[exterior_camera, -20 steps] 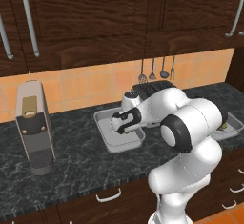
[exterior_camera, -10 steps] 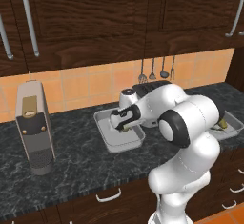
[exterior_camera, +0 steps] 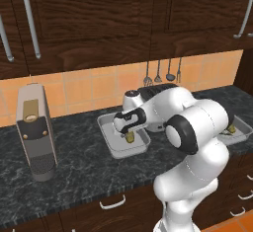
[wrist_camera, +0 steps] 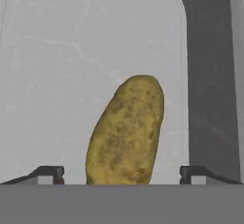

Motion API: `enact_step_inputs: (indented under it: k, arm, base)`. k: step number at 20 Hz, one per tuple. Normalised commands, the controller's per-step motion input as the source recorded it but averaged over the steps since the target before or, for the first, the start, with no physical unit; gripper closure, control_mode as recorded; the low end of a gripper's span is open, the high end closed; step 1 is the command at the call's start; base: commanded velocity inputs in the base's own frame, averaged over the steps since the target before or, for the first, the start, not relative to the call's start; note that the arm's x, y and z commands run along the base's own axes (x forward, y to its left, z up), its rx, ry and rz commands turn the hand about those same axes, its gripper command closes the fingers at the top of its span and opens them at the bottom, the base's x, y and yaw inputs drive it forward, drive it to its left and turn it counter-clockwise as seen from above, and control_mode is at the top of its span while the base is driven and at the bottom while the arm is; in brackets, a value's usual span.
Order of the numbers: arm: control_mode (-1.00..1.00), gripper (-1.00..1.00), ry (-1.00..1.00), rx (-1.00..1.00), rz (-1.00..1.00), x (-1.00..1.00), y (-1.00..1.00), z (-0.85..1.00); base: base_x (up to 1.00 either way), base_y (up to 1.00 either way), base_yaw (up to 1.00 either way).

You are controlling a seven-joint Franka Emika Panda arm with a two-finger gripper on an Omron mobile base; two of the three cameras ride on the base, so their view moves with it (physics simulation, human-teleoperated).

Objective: Place one potato and one fish in each tupperware on the nearby counter, to pack two identical lunches.

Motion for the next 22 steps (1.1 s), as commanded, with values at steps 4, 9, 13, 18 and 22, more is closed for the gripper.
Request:
enact_step_inputs:
  k: [4,9,13,18,22]
  arm:
    - [-1.0,-1.0,-0.02,0.0,0.0,-0.56,-0.01,0.67]
    - [-1.0,-1.0,0.0,0.0,0.0,-0.7,-0.15,0.66]
    - [-1.0,-1.0,0.02,0.0,0.0,-0.83,-0.19,0.57]
    - [-1.0,-1.0,0.15,0.0,0.0,-0.53,-0.24,0.13]
    - [-1.0,-1.0,0.16,-0.01,0.0,-0.35,-0.41,0.08]
  base:
    - [0.0,0.0,0.0]
    - [0.0,0.0,0.0]
    - [0.0,0.0,0.0]
    - [0.0,0.0,0.0]
    - [0.0,0.0,0.0]
